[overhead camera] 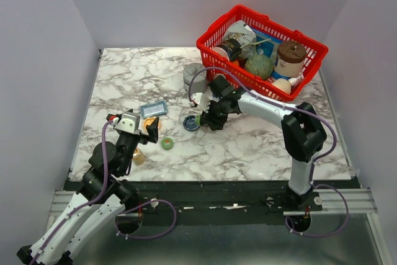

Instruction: Sort the pills into containers

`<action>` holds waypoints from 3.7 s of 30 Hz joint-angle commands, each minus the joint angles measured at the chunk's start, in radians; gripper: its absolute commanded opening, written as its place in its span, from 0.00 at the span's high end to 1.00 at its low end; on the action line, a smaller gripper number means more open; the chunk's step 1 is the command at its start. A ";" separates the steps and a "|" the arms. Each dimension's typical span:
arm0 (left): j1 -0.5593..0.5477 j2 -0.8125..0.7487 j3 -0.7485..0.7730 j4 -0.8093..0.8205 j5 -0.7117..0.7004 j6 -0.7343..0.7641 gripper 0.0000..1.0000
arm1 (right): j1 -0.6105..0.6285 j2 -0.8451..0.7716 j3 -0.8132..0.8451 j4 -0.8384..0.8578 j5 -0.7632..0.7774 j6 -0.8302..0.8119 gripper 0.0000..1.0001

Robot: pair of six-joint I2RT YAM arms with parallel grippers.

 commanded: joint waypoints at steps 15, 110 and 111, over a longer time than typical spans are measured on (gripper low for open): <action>0.025 -0.010 0.014 0.008 0.043 0.007 0.01 | 0.058 0.064 0.141 -0.169 0.103 -0.052 0.89; 0.107 0.007 0.006 0.034 0.158 -0.034 0.01 | 0.075 0.001 0.148 -0.110 0.019 0.020 0.89; 0.107 0.007 0.004 0.037 0.159 -0.039 0.01 | 0.075 -0.024 0.142 -0.101 0.005 0.023 0.89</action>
